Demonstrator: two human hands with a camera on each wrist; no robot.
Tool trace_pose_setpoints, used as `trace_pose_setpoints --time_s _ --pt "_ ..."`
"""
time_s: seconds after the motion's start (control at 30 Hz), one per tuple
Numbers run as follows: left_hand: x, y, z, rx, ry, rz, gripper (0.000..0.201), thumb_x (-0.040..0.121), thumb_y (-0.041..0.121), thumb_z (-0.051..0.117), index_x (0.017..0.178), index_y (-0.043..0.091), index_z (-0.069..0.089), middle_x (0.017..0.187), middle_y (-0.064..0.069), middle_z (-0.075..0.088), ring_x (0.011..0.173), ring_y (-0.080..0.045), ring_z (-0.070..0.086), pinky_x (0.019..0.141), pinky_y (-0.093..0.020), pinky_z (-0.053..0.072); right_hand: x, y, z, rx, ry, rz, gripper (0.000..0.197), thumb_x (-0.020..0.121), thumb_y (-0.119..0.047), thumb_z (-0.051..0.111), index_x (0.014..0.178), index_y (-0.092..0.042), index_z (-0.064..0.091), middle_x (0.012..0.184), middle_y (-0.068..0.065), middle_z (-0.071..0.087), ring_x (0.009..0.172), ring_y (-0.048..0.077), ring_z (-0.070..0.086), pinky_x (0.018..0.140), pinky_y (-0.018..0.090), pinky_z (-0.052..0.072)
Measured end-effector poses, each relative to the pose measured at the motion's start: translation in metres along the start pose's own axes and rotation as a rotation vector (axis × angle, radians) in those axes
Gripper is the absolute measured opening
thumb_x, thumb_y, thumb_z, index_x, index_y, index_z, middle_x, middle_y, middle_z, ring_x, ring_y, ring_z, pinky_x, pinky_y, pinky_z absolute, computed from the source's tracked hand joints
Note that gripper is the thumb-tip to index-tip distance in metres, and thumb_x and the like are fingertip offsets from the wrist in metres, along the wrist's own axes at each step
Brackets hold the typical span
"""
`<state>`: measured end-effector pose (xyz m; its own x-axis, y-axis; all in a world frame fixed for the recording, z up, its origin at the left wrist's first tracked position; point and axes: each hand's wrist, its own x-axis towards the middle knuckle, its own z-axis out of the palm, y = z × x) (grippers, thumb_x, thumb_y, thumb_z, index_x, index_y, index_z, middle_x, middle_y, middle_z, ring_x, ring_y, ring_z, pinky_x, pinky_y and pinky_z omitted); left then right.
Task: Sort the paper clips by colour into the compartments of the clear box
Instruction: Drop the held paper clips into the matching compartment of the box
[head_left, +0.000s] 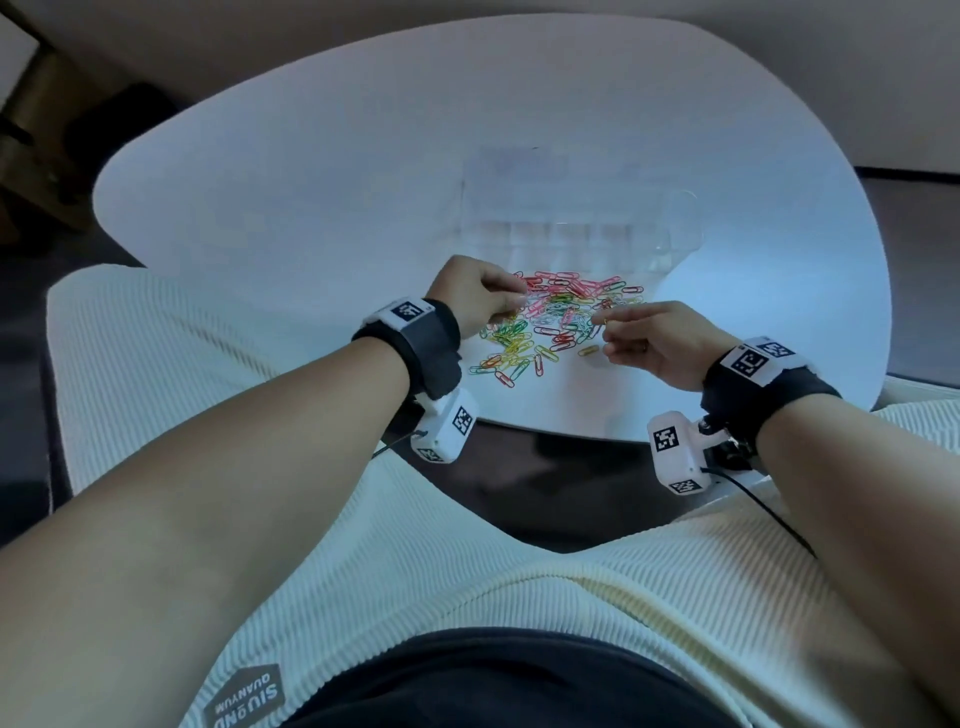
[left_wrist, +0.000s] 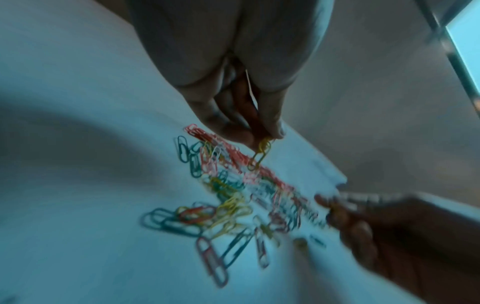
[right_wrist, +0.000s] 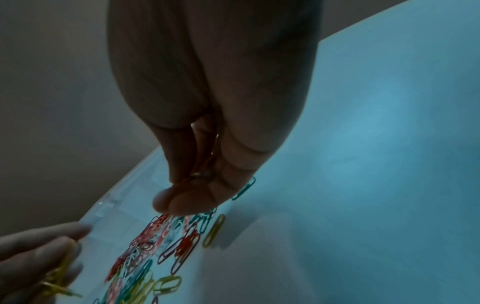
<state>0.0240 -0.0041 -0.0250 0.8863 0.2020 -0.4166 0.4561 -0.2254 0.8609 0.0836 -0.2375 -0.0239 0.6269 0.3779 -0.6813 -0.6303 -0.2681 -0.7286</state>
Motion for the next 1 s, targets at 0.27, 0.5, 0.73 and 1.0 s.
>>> trace_pose_setpoints --time_s 0.27,0.5,0.73,1.0 --pt "-0.011 0.011 -0.004 -0.442 -0.101 -0.145 0.011 0.090 -0.005 0.058 0.094 0.000 0.068 0.083 -0.017 0.066 0.064 -0.015 0.071 0.061 -0.022 0.058 0.001 -0.002 0.008 0.136 -0.031 0.095 0.028 0.098 -0.024 0.050 0.079 -0.006 0.062 0.066 0.005 0.059 0.055 0.017 0.057 0.056 0.025 0.052" --pt "-0.012 0.016 -0.001 -0.501 -0.094 -0.207 0.024 0.097 -0.006 0.044 0.094 0.001 0.067 0.073 -0.013 0.057 0.058 -0.017 0.057 0.052 -0.024 0.050 0.004 -0.003 0.013 -0.500 0.218 -0.061 0.036 0.095 -0.036 0.054 0.067 -0.013 0.058 0.048 -0.003 0.036 0.045 0.016 0.029 0.043 0.022 0.028" --pt "-0.012 0.027 -0.004 -0.483 0.027 -0.375 0.023 0.079 -0.002 0.030 0.068 0.011 0.045 0.059 -0.004 0.028 0.045 -0.013 0.015 0.043 -0.017 0.015 0.006 0.010 0.014 -1.131 0.262 -0.269 0.010 0.083 -0.035 0.073 0.090 -0.029 0.077 0.098 0.000 0.071 0.090 0.020 0.064 0.073 0.026 0.046" --pt "-0.019 0.009 0.009 0.862 -0.161 0.013 0.014 0.086 0.031 0.056 0.095 0.026 0.064 0.108 0.003 0.066 0.093 -0.022 0.059 0.073 -0.029 0.042 0.006 0.014 0.023 -1.319 0.284 -0.243 0.011 0.086 -0.037 0.067 0.093 -0.032 0.075 0.094 0.000 0.071 0.078 0.021 0.060 0.066 0.026 0.044"
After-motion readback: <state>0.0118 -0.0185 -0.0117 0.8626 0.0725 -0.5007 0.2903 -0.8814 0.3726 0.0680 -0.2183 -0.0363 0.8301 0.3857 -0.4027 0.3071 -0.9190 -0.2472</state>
